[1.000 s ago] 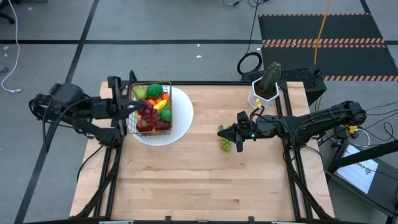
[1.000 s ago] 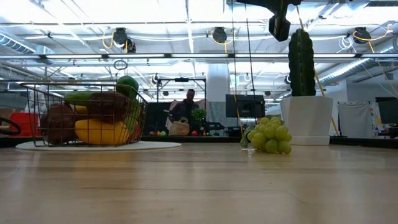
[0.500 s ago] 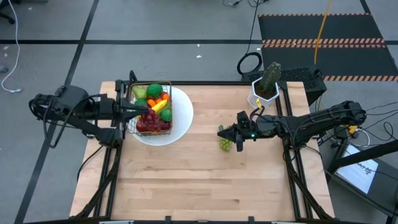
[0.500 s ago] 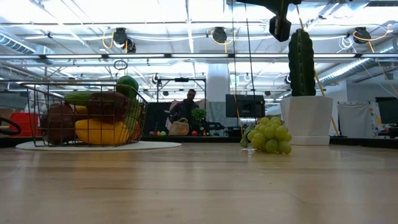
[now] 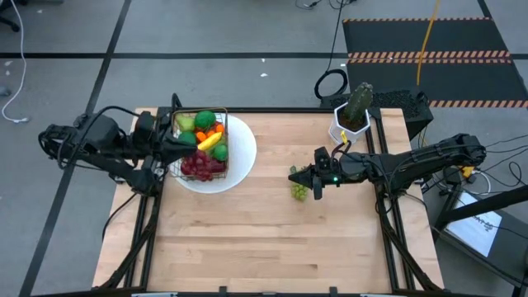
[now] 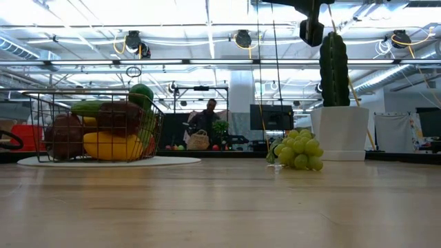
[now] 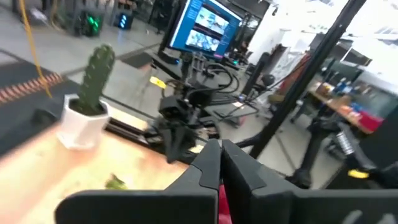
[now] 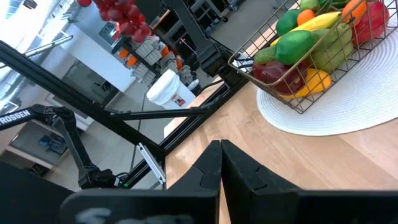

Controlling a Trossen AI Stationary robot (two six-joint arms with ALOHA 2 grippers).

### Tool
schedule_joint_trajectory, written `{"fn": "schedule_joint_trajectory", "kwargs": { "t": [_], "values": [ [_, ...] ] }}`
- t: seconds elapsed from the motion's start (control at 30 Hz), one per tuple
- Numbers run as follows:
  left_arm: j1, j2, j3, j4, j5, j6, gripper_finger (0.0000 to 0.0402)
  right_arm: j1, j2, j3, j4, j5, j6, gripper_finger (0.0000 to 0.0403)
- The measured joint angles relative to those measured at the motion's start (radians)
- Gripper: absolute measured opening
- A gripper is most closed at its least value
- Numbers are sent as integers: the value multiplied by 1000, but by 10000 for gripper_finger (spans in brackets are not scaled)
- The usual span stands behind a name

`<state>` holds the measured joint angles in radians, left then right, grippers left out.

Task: Build produce basket
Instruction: Put the red grapes into the wire basket

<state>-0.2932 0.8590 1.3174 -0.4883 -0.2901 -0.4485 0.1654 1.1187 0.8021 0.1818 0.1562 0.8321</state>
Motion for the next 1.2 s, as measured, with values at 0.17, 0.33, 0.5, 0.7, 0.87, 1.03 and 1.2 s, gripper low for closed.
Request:
{"fn": "schedule_joint_trajectory", "kwargs": {
  "t": [0.17, 0.33, 0.5, 0.7, 0.87, 1.03, 1.2],
  "values": [
    [0, 0, 0, -4, 32, -104, 11, 0, 0, 0, 0, 2, -5, 0],
    [0, 0, 0, -2, 31, -202, 5, 0, 0, 0, -8, 1, -7, 0],
    [0, 0, 0, -1, 31, -360, 13, 0, 0, 0, -7, 0, -7, 0],
    [0, 0, 0, 19, 31, -480, 8, 0, 6, 0, -12, -1, -53, 0],
    [0, 4, 0, 28, 0, -435, 13, 0, 6, 0, -24, -2, -119, 0],
    [37, 4, 0, -11, -2, -441, 6, 0, 6, 0, -62, -3, -113, 0],
    [112, 5, 0, -102, 11, -411, 4, 0, 6, 0, -91, -3, -112, 0]
  ]
}}
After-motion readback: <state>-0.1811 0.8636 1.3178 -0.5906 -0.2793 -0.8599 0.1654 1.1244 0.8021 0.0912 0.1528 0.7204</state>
